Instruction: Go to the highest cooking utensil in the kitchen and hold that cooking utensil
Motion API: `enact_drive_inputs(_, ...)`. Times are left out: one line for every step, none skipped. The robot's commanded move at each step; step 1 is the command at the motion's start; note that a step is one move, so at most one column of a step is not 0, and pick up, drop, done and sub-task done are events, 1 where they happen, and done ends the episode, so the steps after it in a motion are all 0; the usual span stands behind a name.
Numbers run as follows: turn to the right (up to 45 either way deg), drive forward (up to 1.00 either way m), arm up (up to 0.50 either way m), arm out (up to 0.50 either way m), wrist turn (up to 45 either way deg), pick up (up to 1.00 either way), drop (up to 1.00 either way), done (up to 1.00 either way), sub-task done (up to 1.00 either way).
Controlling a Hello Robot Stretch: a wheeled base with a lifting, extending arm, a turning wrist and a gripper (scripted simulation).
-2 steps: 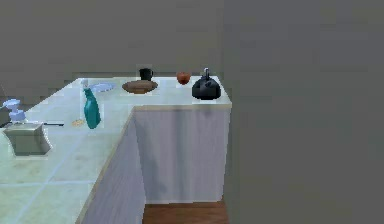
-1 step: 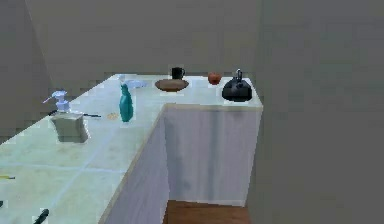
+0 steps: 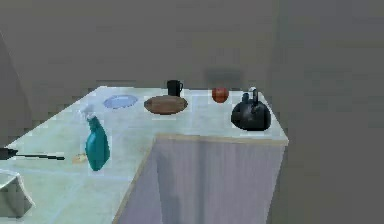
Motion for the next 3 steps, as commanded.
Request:
enact_drive_inputs(-45.0,0.00,0.00,0.00,0.0,0.00,0.00,0.00,0.00)
enact_drive_inputs(-24.0,0.00,0.00,0.00,0.0,0.00,0.00,0.00,0.00)
enact_drive_inputs(45.0,0.00,0.00,0.00,0.0,0.00,0.00,0.00,0.00)
